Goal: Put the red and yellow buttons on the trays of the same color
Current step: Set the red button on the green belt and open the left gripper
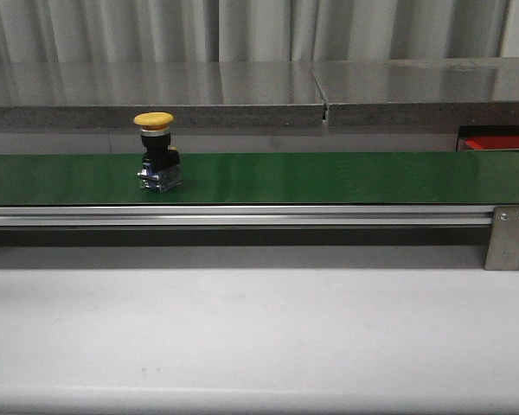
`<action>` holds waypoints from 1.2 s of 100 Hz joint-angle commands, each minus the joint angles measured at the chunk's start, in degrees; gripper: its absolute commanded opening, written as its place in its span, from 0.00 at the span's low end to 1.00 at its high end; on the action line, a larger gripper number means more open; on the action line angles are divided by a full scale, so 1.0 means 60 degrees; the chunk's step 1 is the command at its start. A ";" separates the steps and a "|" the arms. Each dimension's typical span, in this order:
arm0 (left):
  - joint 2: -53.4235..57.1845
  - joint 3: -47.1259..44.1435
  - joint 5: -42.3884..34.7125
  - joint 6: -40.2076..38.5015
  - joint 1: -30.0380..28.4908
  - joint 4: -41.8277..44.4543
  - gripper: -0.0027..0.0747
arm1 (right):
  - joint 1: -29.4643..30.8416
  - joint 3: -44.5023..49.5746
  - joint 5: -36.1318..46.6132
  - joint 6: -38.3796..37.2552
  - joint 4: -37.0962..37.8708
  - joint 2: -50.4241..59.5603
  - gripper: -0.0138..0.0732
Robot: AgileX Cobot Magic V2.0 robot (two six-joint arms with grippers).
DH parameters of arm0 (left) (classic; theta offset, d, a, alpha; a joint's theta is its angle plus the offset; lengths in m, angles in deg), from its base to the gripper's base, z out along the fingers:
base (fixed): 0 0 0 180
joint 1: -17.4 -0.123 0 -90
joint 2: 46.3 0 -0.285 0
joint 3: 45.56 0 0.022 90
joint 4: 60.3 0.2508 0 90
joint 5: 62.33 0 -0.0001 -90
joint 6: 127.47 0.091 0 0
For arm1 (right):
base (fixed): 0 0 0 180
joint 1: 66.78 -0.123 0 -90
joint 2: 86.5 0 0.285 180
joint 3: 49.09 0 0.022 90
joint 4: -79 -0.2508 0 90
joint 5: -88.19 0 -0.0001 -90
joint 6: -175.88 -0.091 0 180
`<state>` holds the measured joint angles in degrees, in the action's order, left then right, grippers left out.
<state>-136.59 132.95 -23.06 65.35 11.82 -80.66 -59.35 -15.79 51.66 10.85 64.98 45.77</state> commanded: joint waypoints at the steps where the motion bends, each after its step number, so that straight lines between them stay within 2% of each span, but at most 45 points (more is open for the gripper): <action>1: 0.0644 0.0152 -0.0339 0.0022 0.0478 0.0042 0.01 | -0.0002 -0.0242 0.0669 0.0124 -0.0003 0.0025 0.03; 38: 0.2380 -0.1463 -0.0504 0.0022 0.1389 0.0066 0.01 | -0.0002 -0.0242 0.0689 0.0115 -0.0152 0.0025 0.03; 91: 0.5844 -0.4390 -0.0568 0.0022 0.1404 -0.0036 0.01 | -0.0002 -0.0329 0.0723 0.0115 -0.0281 -0.0225 0.03; 120: 0.6726 -0.4963 -0.0610 0.0022 0.1404 0.0033 0.01 | -0.0474 -0.1599 0.0452 0.0124 -0.0281 -0.1654 0.03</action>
<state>-96.81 102.13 -22.87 65.58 19.80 -79.52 -61.11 -21.18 51.10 10.85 64.04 38.34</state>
